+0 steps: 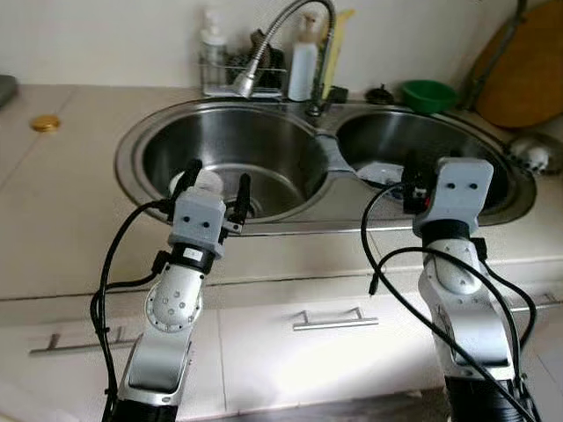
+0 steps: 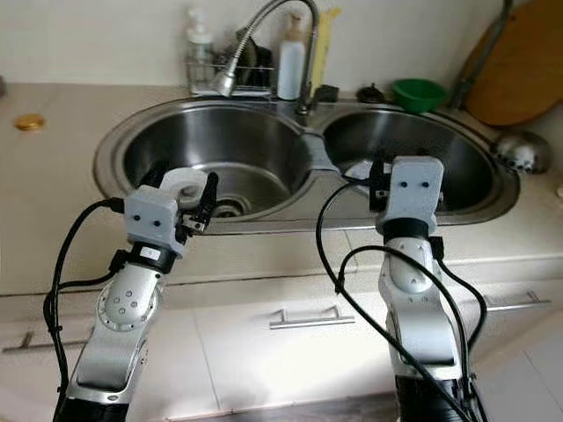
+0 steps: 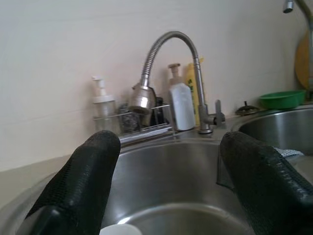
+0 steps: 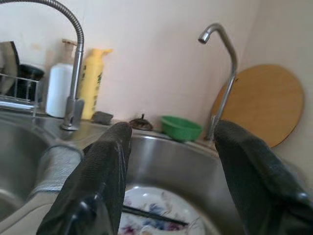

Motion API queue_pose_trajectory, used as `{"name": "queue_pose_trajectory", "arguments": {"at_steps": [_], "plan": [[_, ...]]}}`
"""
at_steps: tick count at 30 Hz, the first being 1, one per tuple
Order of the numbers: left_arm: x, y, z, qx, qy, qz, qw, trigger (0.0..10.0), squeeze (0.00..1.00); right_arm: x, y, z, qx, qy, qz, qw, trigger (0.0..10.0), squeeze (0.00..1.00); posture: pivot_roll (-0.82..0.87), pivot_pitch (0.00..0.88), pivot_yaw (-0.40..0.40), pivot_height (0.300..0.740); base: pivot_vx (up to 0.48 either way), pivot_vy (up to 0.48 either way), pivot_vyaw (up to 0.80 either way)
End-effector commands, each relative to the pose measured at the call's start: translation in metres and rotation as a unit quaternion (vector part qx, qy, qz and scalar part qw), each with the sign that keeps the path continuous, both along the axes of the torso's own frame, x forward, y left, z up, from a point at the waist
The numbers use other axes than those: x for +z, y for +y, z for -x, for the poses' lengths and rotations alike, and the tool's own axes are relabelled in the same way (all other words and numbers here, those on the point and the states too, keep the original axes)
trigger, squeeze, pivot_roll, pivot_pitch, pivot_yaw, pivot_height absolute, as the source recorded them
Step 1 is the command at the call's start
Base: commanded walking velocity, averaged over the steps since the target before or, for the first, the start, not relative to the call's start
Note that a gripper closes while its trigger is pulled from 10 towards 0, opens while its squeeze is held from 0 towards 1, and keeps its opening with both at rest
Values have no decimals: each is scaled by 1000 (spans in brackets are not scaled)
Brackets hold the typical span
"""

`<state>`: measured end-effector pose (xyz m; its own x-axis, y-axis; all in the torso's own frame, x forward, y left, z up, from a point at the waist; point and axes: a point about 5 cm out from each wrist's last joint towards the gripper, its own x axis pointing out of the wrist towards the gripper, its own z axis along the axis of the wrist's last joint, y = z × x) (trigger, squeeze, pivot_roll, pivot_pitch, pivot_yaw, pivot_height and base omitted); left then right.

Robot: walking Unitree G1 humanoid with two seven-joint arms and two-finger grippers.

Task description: Kitchen organization

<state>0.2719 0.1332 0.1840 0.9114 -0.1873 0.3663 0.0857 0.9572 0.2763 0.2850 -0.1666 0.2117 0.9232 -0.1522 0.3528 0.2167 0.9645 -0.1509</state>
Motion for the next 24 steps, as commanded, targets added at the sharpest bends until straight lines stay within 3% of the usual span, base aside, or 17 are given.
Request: {"name": "queue_pose_trajectory", "arguments": {"at_steps": [1, 10, 24], "plan": [[2, -4, 0, -8, -10, -5, 1000, 10000, 0, 0, -4, 6, -13, -3, 19, 1000, 10000, 0, 106, 0, -84, 740, 0, 0, -800], [3, -5, 1, -13, -14, -6, 1000, 10000, 0, -11, -10, 17, -22, 22, 23, 999, 10000, 0, 96, 0, -75, 740, 0, 0, -800], [4, -6, 1, -18, -20, -4, 1000, 10000, 0, -13, -7, 13, -24, 20, 18, 999, 10000, 0, 108, 0, -78, 740, 0, 0, -800]]}}
